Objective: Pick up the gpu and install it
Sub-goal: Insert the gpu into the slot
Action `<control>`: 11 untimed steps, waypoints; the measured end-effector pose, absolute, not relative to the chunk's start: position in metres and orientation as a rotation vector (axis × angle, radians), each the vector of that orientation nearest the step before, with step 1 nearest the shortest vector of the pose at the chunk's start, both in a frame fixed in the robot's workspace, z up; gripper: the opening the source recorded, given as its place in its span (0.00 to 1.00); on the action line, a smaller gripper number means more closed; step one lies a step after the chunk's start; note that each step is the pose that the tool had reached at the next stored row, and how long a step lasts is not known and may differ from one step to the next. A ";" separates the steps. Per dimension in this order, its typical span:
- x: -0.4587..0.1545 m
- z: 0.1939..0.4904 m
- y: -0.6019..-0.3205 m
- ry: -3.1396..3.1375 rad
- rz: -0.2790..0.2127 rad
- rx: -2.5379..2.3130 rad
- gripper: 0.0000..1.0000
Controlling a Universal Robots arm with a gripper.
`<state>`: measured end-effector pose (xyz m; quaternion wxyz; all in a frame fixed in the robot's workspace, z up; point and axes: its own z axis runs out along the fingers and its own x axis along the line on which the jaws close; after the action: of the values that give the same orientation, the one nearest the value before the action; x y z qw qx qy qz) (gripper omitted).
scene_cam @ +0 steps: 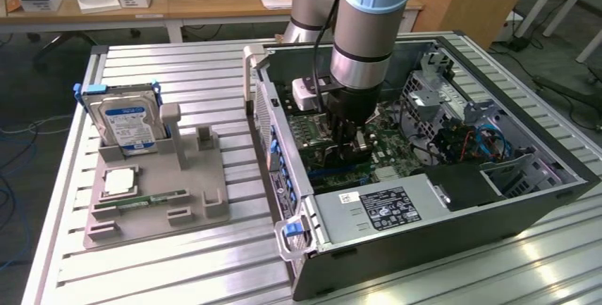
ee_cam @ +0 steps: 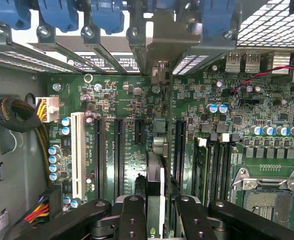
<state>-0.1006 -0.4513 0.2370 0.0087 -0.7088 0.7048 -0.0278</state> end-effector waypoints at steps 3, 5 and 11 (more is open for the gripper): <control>-0.101 0.237 -0.451 2.202 -0.087 -2.214 0.27; -0.101 0.237 -0.451 2.202 -0.087 -2.214 0.27; -0.101 0.237 -0.451 2.202 -0.087 -2.214 0.27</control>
<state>-0.1006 -0.4513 0.2370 0.0088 -0.7088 0.7048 -0.0280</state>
